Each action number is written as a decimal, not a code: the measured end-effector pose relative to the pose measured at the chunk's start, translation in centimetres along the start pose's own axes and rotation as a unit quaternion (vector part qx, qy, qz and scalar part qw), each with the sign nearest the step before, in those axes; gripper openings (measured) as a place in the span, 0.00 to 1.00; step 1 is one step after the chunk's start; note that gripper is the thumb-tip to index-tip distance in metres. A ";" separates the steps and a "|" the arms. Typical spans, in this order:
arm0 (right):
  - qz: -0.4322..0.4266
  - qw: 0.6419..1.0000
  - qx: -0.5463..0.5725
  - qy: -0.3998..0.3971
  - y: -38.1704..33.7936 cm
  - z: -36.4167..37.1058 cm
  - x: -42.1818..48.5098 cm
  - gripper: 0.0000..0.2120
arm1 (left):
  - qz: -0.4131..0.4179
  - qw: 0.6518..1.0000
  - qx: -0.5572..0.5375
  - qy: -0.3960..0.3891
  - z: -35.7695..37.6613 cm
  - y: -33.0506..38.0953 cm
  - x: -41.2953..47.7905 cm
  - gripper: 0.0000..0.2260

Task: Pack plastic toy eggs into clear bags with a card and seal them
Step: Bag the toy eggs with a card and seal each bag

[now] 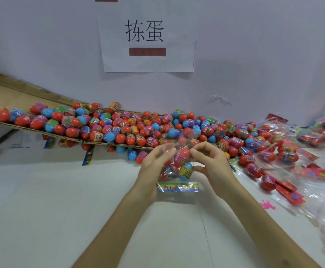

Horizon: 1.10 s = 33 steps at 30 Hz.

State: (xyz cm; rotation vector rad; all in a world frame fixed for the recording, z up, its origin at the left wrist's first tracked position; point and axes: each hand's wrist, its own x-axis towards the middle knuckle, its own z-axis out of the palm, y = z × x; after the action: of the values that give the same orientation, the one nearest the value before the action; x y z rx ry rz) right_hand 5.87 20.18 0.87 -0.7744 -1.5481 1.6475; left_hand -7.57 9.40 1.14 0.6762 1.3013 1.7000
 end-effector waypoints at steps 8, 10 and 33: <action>0.035 0.998 0.033 -0.040 -0.1 0.0 0.1 0.07 | -0.004 0.999 -0.033 0.021 -0.1 0.1 -0.1 0.10; 0.036 0.998 0.015 -0.053 -0.1 0.3 -0.1 0.12 | -0.009 0.999 -0.041 0.011 -0.1 0.0 -0.2 0.10; 0.016 0.996 0.010 -0.084 -0.3 0.8 -0.7 0.12 | -0.013 0.999 -0.033 -0.002 0.2 0.1 -0.6 0.13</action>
State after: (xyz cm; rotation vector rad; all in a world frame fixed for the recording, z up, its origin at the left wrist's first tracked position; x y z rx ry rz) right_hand 5.60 19.15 1.25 -0.6666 -1.6389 1.7869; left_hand -7.14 8.98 1.35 0.6226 1.2398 1.7125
